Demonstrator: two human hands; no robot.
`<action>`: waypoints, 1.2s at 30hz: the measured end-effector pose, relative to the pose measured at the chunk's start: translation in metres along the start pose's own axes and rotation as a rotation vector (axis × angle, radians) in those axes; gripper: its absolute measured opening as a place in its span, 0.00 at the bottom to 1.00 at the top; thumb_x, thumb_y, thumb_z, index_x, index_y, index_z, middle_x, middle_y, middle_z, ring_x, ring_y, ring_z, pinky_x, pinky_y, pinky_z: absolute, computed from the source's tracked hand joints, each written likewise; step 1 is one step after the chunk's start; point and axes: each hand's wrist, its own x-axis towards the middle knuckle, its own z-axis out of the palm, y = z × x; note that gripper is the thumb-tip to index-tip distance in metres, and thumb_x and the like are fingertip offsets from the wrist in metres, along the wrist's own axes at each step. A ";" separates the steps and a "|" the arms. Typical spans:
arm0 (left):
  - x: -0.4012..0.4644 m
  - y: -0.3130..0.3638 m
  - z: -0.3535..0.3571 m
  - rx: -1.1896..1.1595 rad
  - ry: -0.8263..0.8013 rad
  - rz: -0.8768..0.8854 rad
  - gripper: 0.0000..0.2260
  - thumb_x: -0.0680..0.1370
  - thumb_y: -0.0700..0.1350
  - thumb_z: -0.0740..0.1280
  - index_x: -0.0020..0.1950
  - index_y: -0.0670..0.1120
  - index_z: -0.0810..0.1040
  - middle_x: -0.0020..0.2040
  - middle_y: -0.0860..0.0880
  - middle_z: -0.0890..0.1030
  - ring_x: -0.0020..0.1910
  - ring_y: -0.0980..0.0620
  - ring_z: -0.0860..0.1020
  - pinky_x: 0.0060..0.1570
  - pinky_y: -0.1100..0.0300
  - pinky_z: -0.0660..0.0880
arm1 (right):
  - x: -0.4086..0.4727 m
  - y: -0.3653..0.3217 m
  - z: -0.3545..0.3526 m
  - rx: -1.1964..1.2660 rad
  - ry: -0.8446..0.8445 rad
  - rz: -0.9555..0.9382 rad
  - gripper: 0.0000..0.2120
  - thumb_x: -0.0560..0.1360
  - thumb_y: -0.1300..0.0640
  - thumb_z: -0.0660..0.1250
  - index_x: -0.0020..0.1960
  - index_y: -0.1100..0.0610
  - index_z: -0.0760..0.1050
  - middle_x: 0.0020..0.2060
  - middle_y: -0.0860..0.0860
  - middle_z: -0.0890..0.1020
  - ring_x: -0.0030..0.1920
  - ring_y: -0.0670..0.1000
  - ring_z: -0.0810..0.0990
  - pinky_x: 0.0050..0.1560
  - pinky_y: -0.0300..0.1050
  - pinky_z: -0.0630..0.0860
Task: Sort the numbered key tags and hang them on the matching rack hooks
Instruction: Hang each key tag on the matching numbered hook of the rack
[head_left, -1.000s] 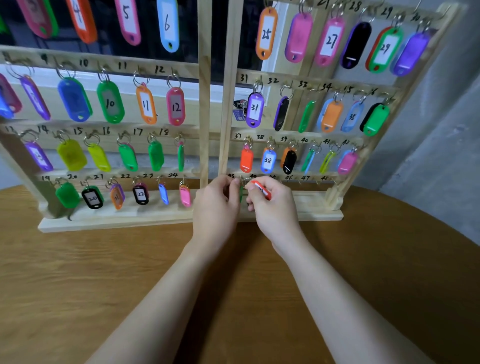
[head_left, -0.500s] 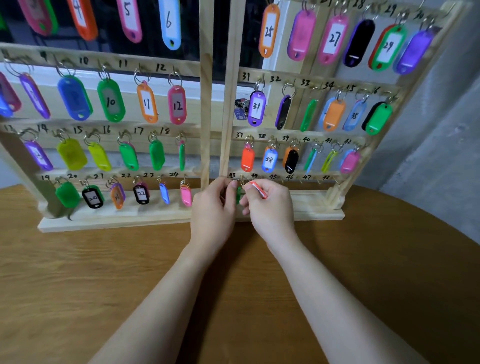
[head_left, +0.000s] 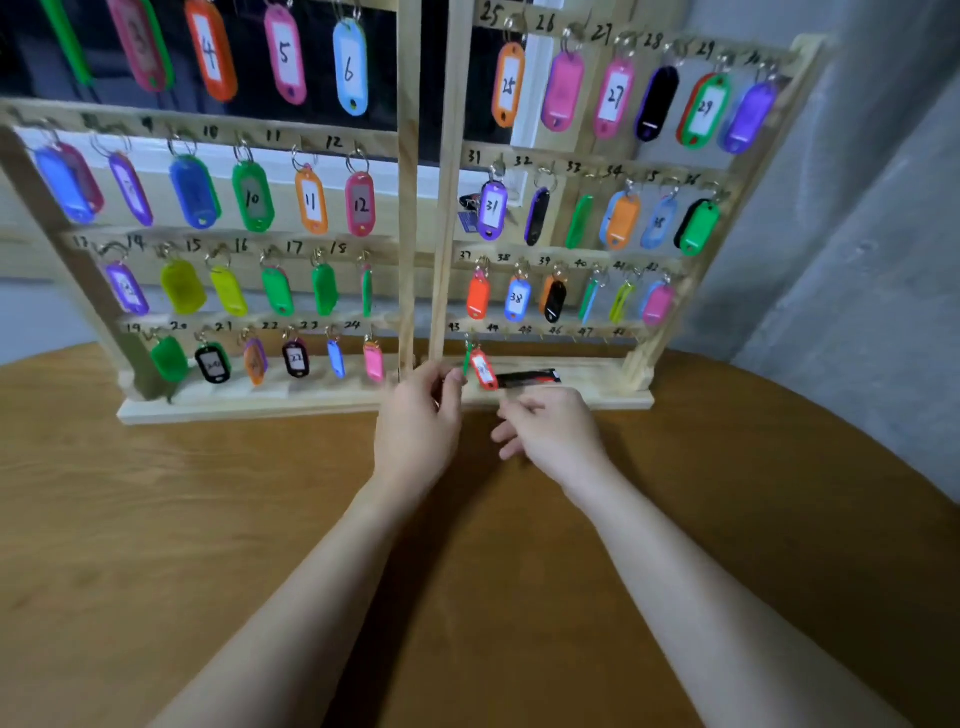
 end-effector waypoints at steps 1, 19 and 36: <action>-0.005 0.003 -0.004 0.026 -0.050 0.013 0.10 0.82 0.47 0.64 0.43 0.48 0.79 0.31 0.51 0.76 0.33 0.49 0.75 0.37 0.49 0.73 | -0.009 0.000 -0.006 -0.040 -0.028 -0.020 0.13 0.82 0.55 0.65 0.43 0.58 0.82 0.32 0.49 0.86 0.32 0.53 0.85 0.43 0.51 0.81; -0.227 0.078 -0.062 0.308 -0.603 0.285 0.09 0.82 0.54 0.63 0.50 0.52 0.80 0.36 0.56 0.79 0.37 0.52 0.79 0.38 0.55 0.76 | -0.265 0.097 -0.086 -0.234 0.063 -0.161 0.10 0.78 0.56 0.70 0.39 0.54 0.80 0.27 0.48 0.79 0.30 0.50 0.75 0.35 0.45 0.70; -0.295 0.080 -0.060 0.187 -0.708 0.471 0.05 0.80 0.51 0.68 0.53 0.55 0.82 0.46 0.60 0.76 0.49 0.61 0.74 0.51 0.60 0.66 | -0.340 0.098 -0.071 -0.715 0.027 -0.086 0.13 0.78 0.40 0.68 0.41 0.47 0.74 0.35 0.42 0.73 0.43 0.45 0.72 0.42 0.44 0.64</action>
